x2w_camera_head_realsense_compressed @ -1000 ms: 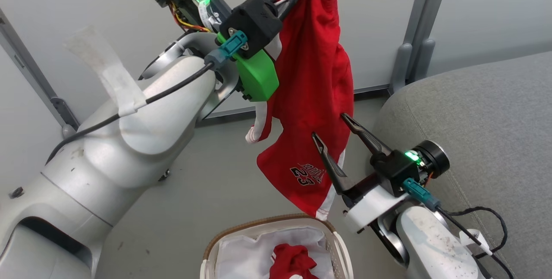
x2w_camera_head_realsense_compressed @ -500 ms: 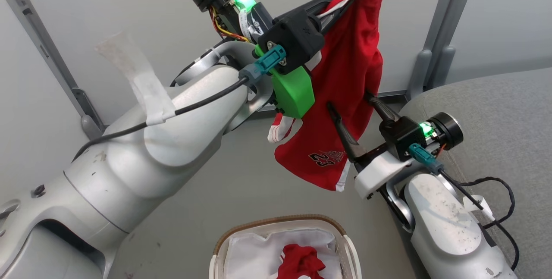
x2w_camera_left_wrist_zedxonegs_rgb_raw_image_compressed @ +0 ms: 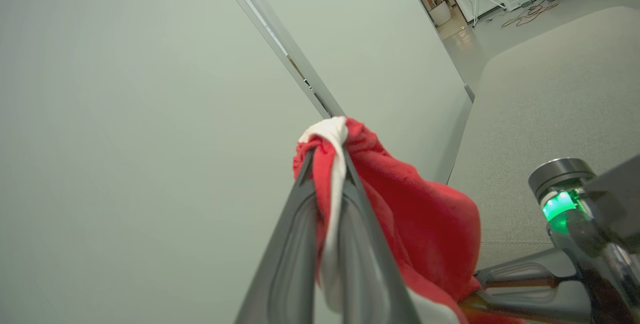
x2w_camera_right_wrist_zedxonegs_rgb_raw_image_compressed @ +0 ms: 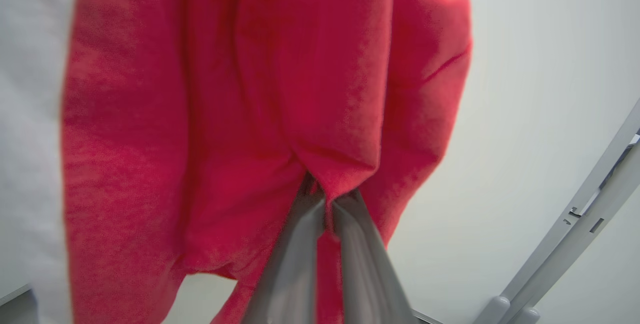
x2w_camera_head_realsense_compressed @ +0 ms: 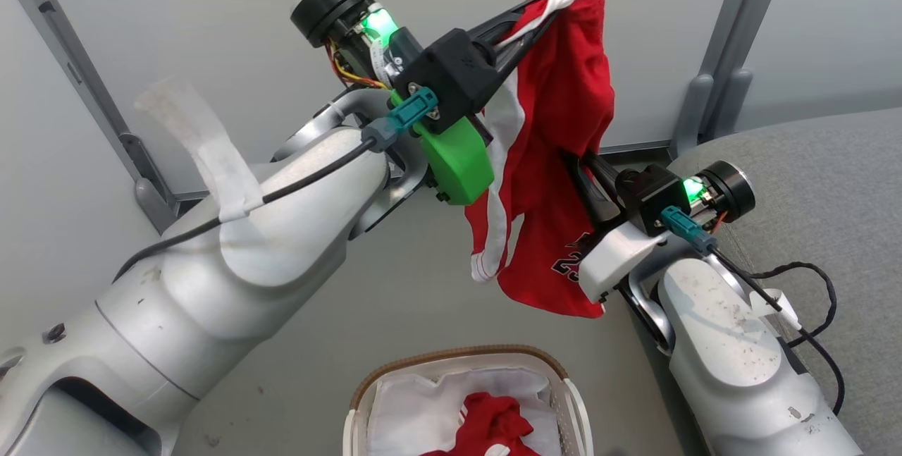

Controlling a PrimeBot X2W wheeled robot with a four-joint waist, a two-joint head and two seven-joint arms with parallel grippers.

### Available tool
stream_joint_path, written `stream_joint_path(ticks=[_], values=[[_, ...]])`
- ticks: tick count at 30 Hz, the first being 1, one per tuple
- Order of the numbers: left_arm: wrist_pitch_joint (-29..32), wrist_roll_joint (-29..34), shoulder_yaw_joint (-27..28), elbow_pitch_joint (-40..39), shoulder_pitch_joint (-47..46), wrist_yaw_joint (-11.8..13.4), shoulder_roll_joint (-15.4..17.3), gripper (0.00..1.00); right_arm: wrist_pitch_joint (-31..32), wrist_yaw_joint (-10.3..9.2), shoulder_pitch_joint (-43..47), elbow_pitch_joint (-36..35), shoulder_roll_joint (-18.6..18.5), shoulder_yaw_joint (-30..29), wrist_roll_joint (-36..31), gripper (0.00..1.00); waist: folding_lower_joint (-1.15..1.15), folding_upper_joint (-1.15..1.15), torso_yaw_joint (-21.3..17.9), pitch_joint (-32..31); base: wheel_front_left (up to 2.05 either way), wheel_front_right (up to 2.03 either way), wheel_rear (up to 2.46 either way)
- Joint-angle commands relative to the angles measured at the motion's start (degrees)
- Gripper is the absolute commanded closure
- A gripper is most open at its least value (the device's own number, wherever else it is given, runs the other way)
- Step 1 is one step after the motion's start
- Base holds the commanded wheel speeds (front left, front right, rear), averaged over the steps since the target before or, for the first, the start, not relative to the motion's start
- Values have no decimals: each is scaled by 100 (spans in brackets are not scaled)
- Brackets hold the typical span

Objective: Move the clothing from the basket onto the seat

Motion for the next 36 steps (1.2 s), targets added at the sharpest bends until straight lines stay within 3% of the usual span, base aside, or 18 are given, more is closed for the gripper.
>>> stream_joint_path(ticks=[1,11,13,14,23,36], values=[[-35,-36,22,53,135,34,43,100,-28,-6,-21,-2,-22,-8,-28,100,0,0,-13,14,0,0,0],[-329,-429,232,441,766,196,163,97,-28,-6,118,-58,-22,-142,-14,100,0,0,-92,100,0,0,0],[-425,-555,334,509,1005,248,165,29,-28,-5,120,-93,-21,-192,-24,100,0,0,-110,124,0,0,0],[-471,-603,381,560,1145,273,168,0,-28,-6,115,-115,-21,-223,-40,100,0,0,-120,136,0,0,0],[-556,-725,1173,501,2488,364,12,0,-28,-6,168,-311,-23,-525,-135,100,0,0,-186,232,0,0,0],[-558,-81,2313,564,4226,64,-316,0,-28,-6,476,-414,-22,-828,-342,100,0,0,-353,332,0,0,0]])
